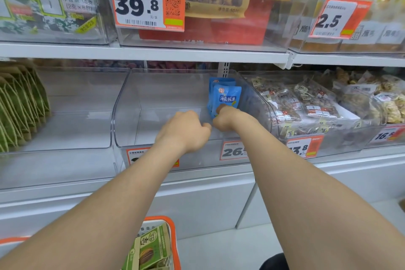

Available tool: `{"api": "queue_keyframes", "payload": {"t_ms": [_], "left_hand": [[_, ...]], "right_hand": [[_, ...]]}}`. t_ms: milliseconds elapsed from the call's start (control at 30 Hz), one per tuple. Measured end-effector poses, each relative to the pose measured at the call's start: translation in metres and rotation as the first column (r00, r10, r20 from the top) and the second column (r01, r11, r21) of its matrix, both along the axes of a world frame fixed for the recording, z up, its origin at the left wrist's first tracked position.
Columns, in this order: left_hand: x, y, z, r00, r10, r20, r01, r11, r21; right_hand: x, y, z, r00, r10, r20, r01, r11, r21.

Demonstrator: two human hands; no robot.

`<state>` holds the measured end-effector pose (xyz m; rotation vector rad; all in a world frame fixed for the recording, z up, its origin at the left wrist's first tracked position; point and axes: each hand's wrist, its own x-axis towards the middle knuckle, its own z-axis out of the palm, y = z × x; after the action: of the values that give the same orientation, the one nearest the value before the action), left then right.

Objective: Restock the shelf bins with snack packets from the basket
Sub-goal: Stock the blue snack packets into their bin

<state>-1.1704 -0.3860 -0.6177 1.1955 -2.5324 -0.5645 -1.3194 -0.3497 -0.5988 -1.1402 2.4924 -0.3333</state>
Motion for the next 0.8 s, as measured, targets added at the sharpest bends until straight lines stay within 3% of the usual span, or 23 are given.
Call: {"api": "queue_keyframes", "payload": {"t_ms": [133,267,400,500,567,700,800], "left_hand": [[0.005,0.008,0.004,0.995,0.033,-0.093,-0.038,0.998,-0.054],[0.013,0.011,0.007,0.952,0.000,-0.306,-0.027,0.996,-0.084],[0.033,0.015,0.011,0.839,-0.137,-0.526,0.008,0.971,-0.239],[0.069,0.028,0.010,0.780,-0.211,-0.589,-0.011,0.937,-0.350],[0.103,0.038,0.005,0.792,-0.219,-0.571,-0.047,0.909,-0.413],[0.175,0.051,-0.014,0.907,-0.148,-0.394,-0.067,0.873,-0.483],[0.220,0.052,-0.032,0.971,-0.107,-0.215,-0.002,0.891,-0.453]], "right_hand": [[0.012,0.011,0.007,0.993,-0.022,-0.113,0.005,0.989,-0.147],[0.044,0.032,0.019,0.971,0.018,-0.240,-0.086,0.958,-0.274],[0.081,0.051,0.032,0.911,0.143,-0.387,-0.262,0.925,-0.274],[0.116,0.065,0.046,0.870,0.221,-0.440,-0.343,0.913,-0.219],[0.143,0.074,0.051,0.847,0.294,-0.442,-0.395,0.906,-0.155],[0.196,0.085,0.036,0.787,0.496,-0.368,-0.513,0.856,0.056],[0.232,0.086,0.016,0.664,0.632,-0.400,-0.584,0.772,0.250]]}}
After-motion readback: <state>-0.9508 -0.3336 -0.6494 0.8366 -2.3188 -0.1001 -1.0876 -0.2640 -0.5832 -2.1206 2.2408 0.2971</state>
